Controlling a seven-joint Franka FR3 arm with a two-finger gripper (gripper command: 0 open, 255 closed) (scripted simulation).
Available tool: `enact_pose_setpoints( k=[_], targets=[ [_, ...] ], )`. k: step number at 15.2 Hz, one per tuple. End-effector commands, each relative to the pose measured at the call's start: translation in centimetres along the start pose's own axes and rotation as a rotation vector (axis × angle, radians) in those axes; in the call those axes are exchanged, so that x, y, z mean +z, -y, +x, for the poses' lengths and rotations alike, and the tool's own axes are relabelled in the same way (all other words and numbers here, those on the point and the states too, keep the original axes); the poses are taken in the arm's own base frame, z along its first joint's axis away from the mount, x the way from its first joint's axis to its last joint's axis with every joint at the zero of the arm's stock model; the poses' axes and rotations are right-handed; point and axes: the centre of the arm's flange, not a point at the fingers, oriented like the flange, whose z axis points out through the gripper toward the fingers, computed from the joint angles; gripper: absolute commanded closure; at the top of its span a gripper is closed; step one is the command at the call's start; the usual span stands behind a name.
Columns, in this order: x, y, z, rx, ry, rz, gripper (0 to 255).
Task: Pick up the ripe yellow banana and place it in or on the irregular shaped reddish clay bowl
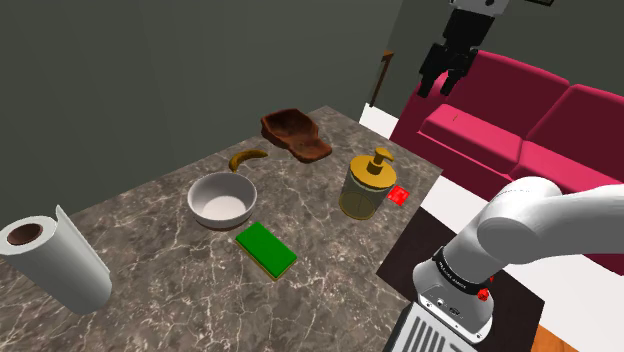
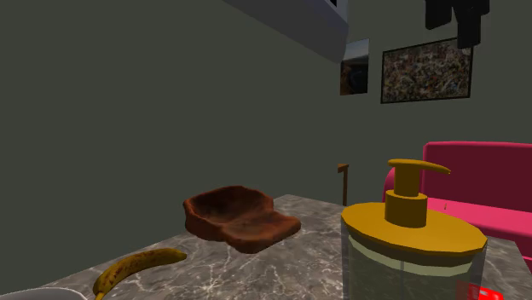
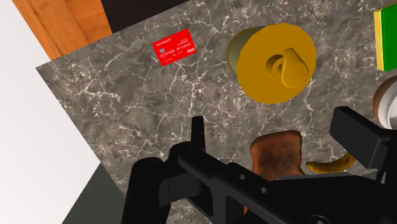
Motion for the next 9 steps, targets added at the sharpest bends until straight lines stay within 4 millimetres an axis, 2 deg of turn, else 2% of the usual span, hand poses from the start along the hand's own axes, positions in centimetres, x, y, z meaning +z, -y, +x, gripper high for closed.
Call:
enact_pose_setpoints(
  k=[1,9],
  targets=[
    [0.0,0.0,0.0,0.0,0.0,0.0,0],
    [6.2,6.2,5.3,0.074,0.013,0.043,0]
  ],
)
